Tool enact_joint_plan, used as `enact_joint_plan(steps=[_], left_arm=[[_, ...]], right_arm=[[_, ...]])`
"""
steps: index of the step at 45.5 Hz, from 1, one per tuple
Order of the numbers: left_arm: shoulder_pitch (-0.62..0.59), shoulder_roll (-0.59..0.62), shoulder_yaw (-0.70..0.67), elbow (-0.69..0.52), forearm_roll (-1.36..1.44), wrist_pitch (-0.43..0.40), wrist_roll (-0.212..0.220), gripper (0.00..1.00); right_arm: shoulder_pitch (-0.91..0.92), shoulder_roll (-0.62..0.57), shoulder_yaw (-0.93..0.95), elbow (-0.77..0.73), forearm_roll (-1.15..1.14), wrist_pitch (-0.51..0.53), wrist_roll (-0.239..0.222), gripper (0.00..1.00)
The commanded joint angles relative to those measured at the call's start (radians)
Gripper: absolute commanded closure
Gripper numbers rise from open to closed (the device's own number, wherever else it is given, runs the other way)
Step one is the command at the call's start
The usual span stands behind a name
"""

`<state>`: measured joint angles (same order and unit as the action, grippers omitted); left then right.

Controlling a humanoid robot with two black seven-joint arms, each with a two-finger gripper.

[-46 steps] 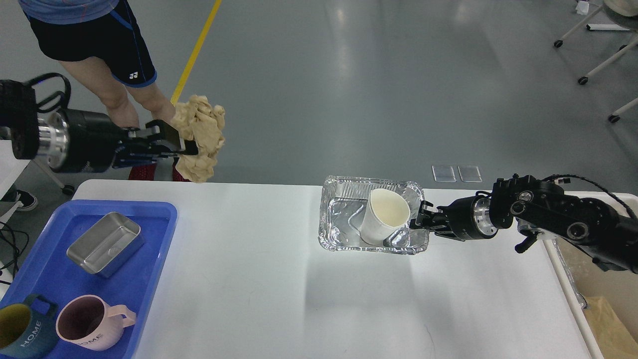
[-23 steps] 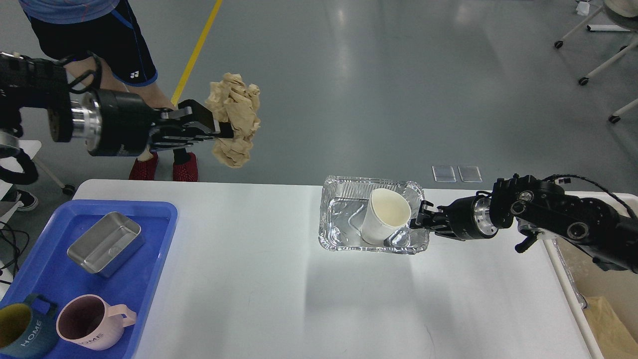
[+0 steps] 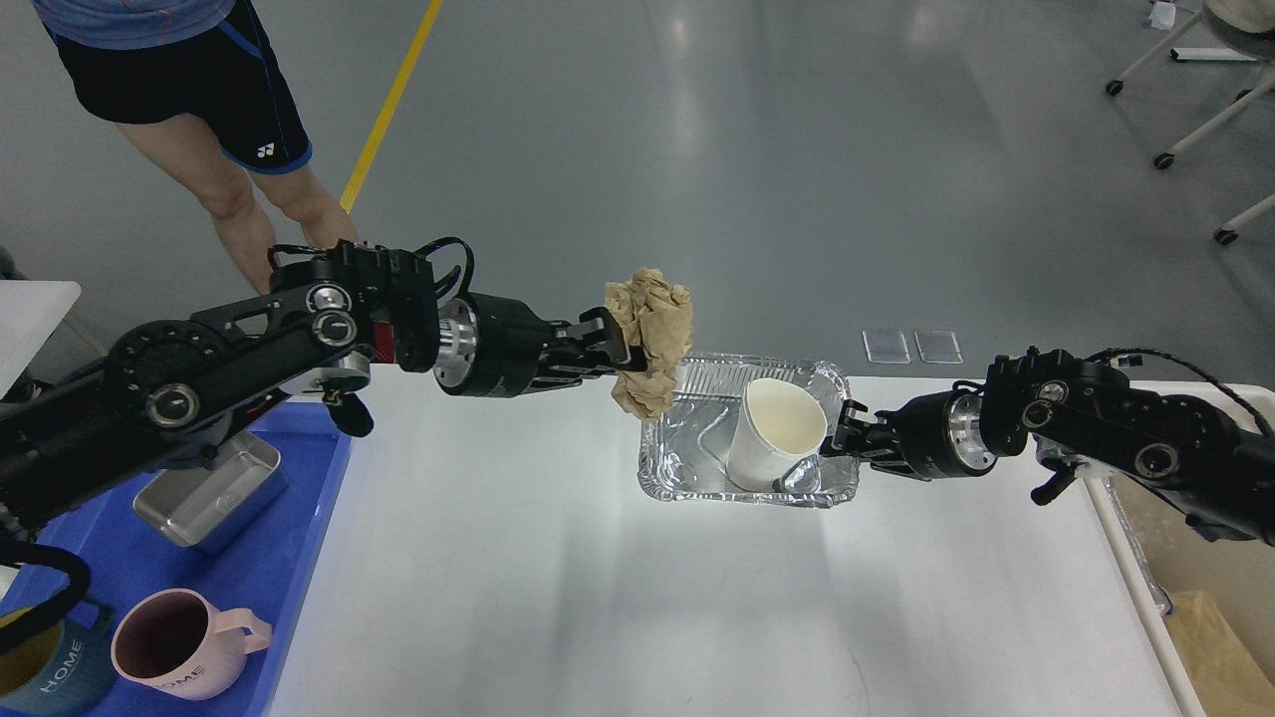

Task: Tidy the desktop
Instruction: 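Lift the brown paper and carry it over the foil tray, then drop the brown paper into the foil tray and open the left gripper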

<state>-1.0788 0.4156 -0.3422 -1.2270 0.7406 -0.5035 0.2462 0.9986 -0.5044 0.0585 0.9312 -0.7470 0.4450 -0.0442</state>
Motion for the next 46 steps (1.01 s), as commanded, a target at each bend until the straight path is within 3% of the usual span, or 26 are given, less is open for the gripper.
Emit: enact_joint_plan(steps=[1,12,17,29,30,38,43,46], left_arm=[[0.017,-0.080,0.006,0.058,0.036,0.002,0.001,0.94],[0.026,-0.127,0.035,0.127,0.042,0.026,-0.001,0.87],[0.031,-0.144,0.035,0.164,0.042,0.028,0.002,0.65],[0.053,-0.187,0.035,0.201,0.040,0.031,0.005,0.39],[0.053,-0.195,0.035,0.201,0.039,0.040,0.005,0.30],[0.051,-0.202,0.034,0.201,0.023,0.045,0.007,0.19],[0.043,-0.199,0.015,0.198,0.019,0.046,0.007,0.04],[0.036,-0.192,0.003,0.198,0.014,0.046,0.005,0.03]], right_arm=[[0.002,-0.002,0.001,0.000,0.000,0.000,0.000,1.00],[0.000,-0.016,0.001,0.003,0.000,0.000,0.001,1.00],[0.000,-0.016,0.001,0.003,0.000,0.000,0.001,1.00],[0.000,-0.014,0.001,0.003,0.000,0.000,0.000,1.00],[0.000,-0.016,0.001,0.003,0.000,0.000,0.000,1.00],[0.000,-0.017,0.001,0.003,0.000,0.000,0.000,1.00],[0.000,-0.016,0.001,0.003,0.000,0.000,0.000,1.00],[0.000,-0.016,0.001,0.003,0.000,0.000,0.000,1.00]])
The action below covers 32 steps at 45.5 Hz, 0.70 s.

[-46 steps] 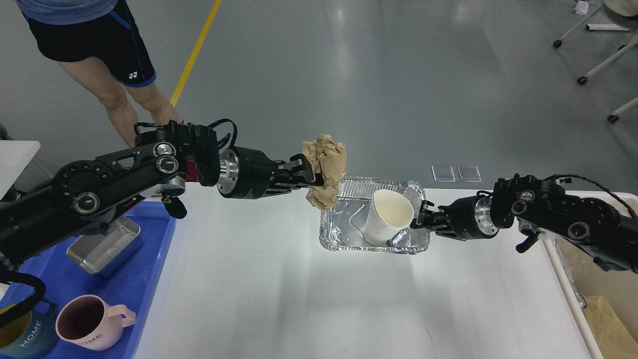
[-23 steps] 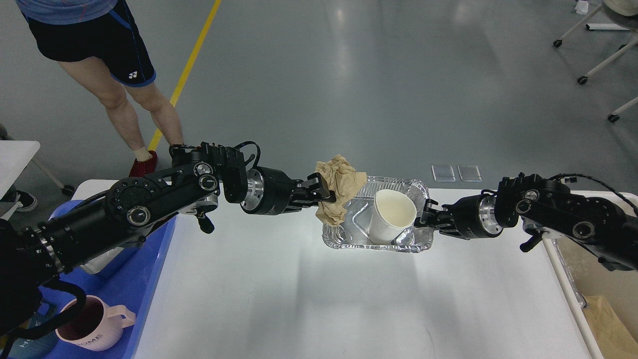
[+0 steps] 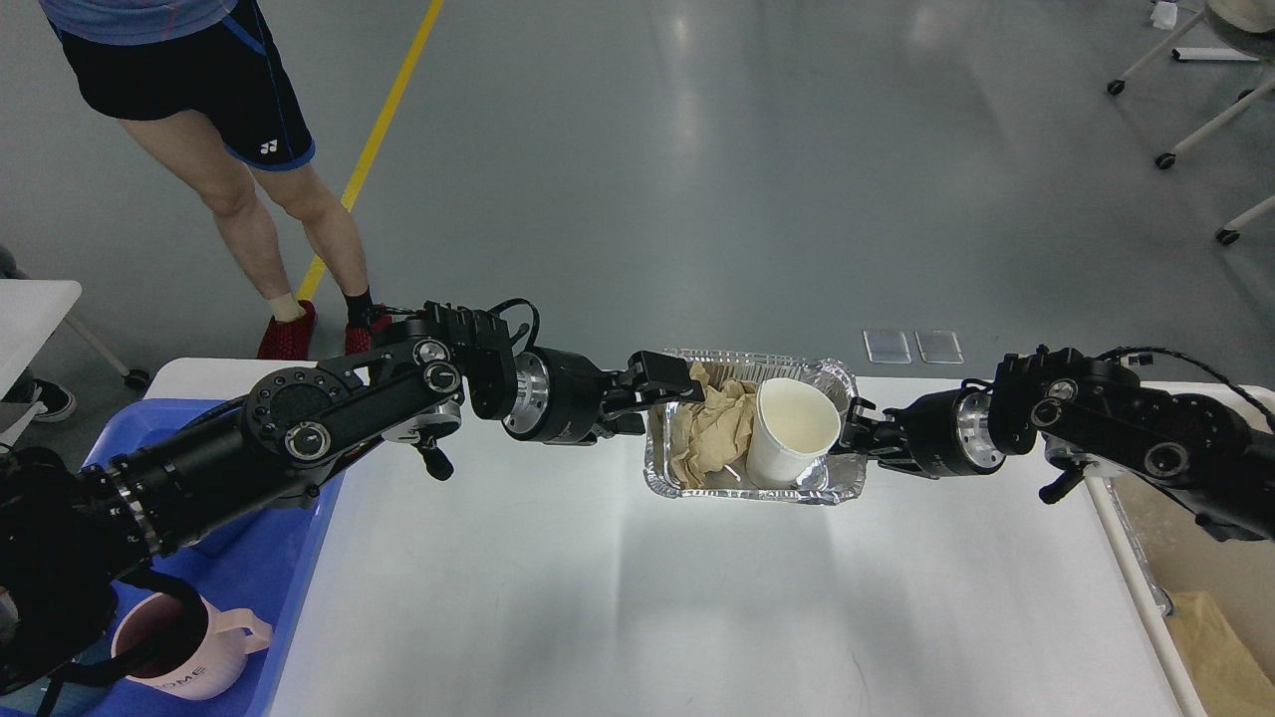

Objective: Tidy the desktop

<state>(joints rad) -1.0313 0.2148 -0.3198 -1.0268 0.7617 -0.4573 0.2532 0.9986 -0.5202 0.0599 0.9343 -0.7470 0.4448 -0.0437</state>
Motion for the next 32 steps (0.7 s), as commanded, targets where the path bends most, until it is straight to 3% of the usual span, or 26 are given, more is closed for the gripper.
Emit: enact_joint_plan(steps=[1,13,24,32], left_arm=[[-0.015,0.014,-0.033,-0.003,-0.015,0.002,-0.002,0.03],[-0.010,0.066,-0.225,-0.003,-0.143,0.008,-0.020,0.03],[0.169,0.098,-0.458,-0.001,-0.223,0.115,-0.028,0.03],[0.327,0.066,-0.737,0.004,-0.291,0.154,-0.106,0.03]], right_arm=[[0.000,0.000,0.000,0.000,0.000,0.000,-0.001,1.00],[0.000,0.003,0.011,0.000,0.000,0.000,-0.001,1.00],[0.000,0.000,0.012,0.000,0.000,0.000,-0.001,1.00],[-0.001,0.000,0.020,0.000,0.002,0.000,-0.001,1.00]])
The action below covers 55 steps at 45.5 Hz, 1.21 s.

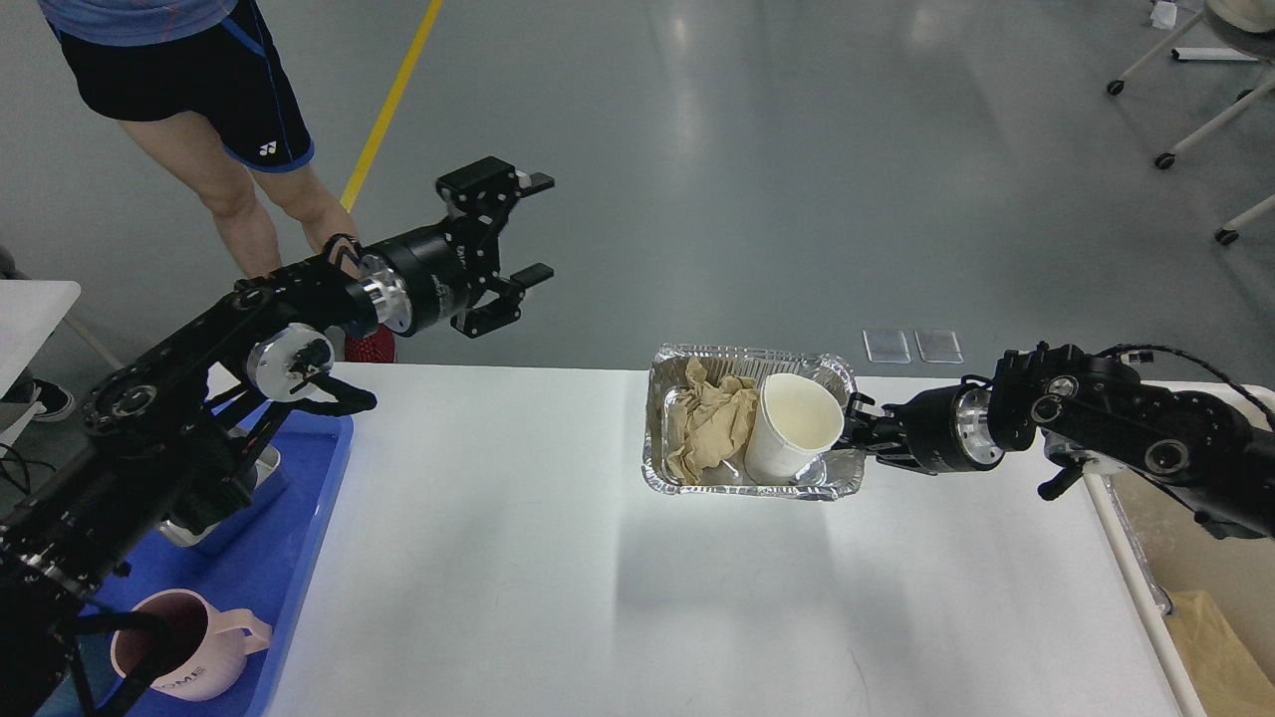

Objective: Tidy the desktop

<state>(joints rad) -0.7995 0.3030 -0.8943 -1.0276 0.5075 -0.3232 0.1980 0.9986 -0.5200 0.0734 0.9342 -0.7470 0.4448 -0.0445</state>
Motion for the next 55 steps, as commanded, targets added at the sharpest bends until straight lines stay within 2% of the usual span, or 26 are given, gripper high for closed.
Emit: enact_joint_plan(steps=[1,4,5,9,14,25,35,46,55], left_arm=[[0.109,-0.030,-0.185,0.007,-0.038,0.019,-0.061,0.03],[0.132,-0.051,-0.229,0.020,-0.040,0.024,-0.081,0.03],[0.160,-0.092,-0.303,0.050,-0.043,0.033,-0.109,0.03],[0.209,-0.125,-0.412,0.087,-0.056,0.046,-0.131,0.03],[0.255,-0.139,-0.500,0.106,-0.061,0.046,-0.134,0.03],[0.295,-0.137,-0.512,0.107,-0.061,0.047,-0.134,0.03],[0.349,-0.122,-0.515,0.133,-0.063,0.046,-0.137,0.03],[0.372,-0.116,-0.515,0.138,-0.064,0.046,-0.158,0.03],[0.384,-0.114,-0.529,0.138,-0.064,0.044,-0.158,0.03]], right_arm=[[-0.003,0.000,0.006,0.000,0.000,-0.001,0.000,1.00],[-0.009,0.000,0.006,0.000,0.000,-0.002,0.000,1.00],[-0.012,0.000,0.008,0.000,0.000,-0.009,0.000,1.00],[-0.014,-0.002,0.008,0.000,0.001,-0.012,0.000,1.00],[-0.014,-0.002,0.009,0.000,0.003,-0.012,-0.001,1.00],[-0.014,-0.011,0.029,0.000,0.011,-0.015,-0.006,1.00],[-0.078,-0.175,0.164,-0.002,0.011,-0.021,0.000,1.00],[-0.267,-0.399,0.381,-0.015,0.012,-0.020,0.002,1.00],[-0.435,-0.517,0.525,-0.100,0.098,-0.020,0.002,1.00]])
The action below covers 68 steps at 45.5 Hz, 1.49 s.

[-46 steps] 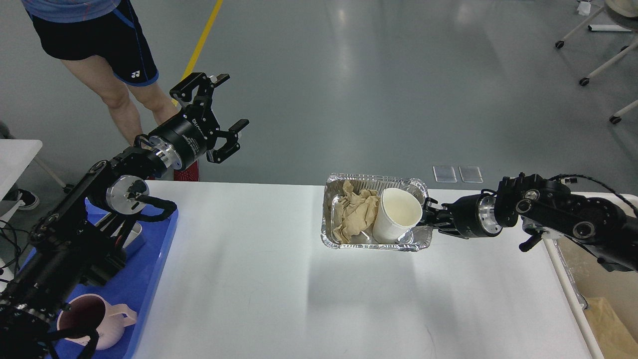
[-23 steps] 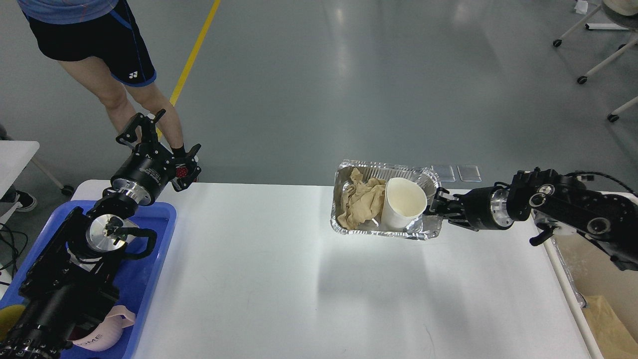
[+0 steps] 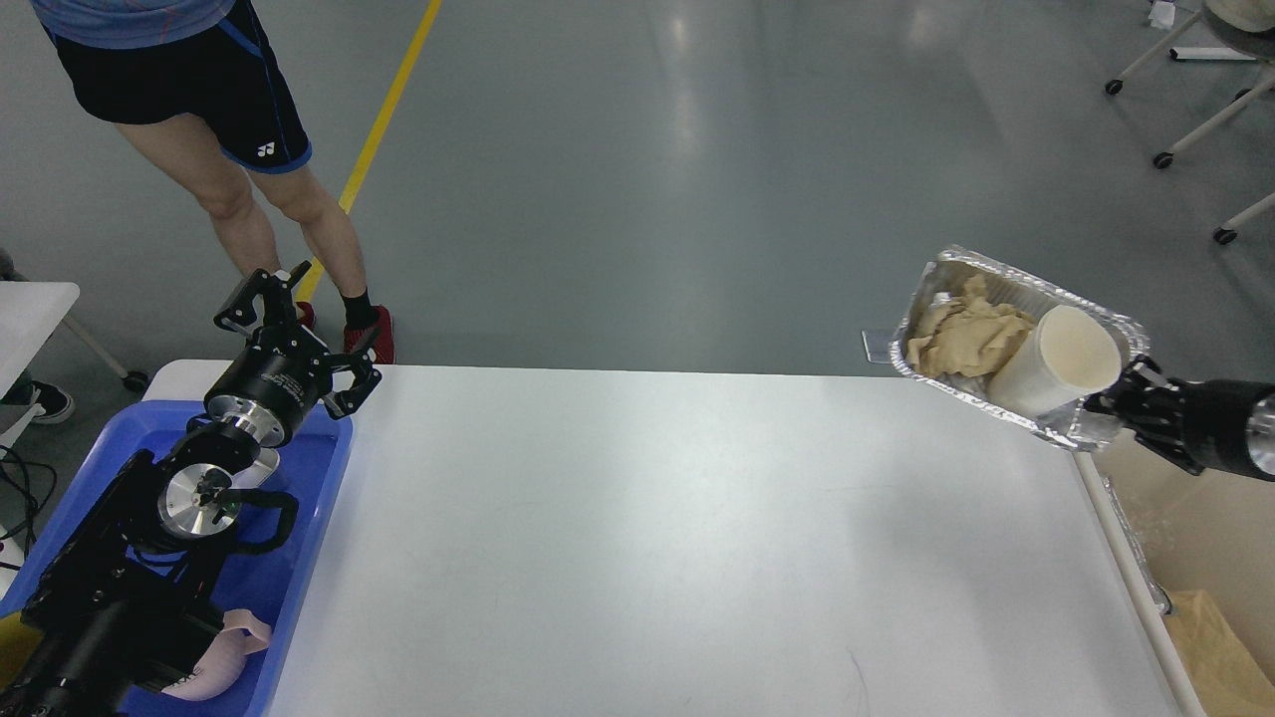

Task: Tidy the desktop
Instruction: 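Carry the foil tray with the right gripper into the white bin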

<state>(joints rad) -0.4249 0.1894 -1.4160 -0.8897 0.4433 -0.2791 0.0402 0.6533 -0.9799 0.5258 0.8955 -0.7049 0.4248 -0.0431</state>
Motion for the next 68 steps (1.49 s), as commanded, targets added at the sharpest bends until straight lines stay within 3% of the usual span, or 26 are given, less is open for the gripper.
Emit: enact_joint_plan(steps=[1,11,26,27,30,32,34,35,50,57,68], left_arm=[[0.009,0.001,-0.007,0.000,0.000,0.000,0.000,0.03],[0.014,-0.001,-0.006,0.003,0.002,0.005,0.001,0.03],[0.014,-0.001,-0.004,0.008,0.002,0.005,0.001,0.03],[0.014,-0.001,-0.004,0.008,0.002,0.005,0.001,0.03],[0.014,-0.001,-0.004,0.008,0.002,0.005,0.001,0.03],[0.014,-0.002,-0.004,0.008,0.002,0.005,0.003,0.03],[0.014,-0.002,-0.004,0.008,0.002,0.005,0.003,0.03],[0.014,-0.001,-0.004,0.008,0.002,0.003,0.003,0.03],[0.028,-0.001,-0.006,0.008,0.002,0.003,0.004,0.03],[0.026,-0.002,-0.006,0.008,0.002,0.006,0.004,0.03],[0.026,-0.001,-0.006,0.005,0.002,0.018,0.004,0.03]], right_arm=[[-0.105,-0.062,0.082,-0.079,0.070,0.000,0.000,1.00],[-0.196,-0.053,0.099,-0.268,0.150,-0.003,-0.001,1.00],[-0.230,0.058,0.114,-0.472,0.183,-0.037,-0.001,0.98],[-0.228,0.066,0.115,-0.489,0.183,-0.046,-0.001,0.87],[-0.225,0.090,0.115,-0.543,0.182,-0.076,-0.001,0.40],[-0.224,0.113,0.115,-0.579,0.182,-0.103,-0.001,0.14],[-0.221,0.138,0.115,-0.609,0.182,-0.122,-0.001,0.02],[-0.221,0.147,0.115,-0.619,0.183,-0.130,-0.001,0.01],[-0.213,0.181,0.227,-0.636,0.226,-0.153,-0.008,0.00],[-0.126,0.185,0.313,-0.626,0.257,-0.152,-0.001,0.00],[-0.018,0.322,0.482,-0.618,0.326,-0.150,0.005,0.00]])
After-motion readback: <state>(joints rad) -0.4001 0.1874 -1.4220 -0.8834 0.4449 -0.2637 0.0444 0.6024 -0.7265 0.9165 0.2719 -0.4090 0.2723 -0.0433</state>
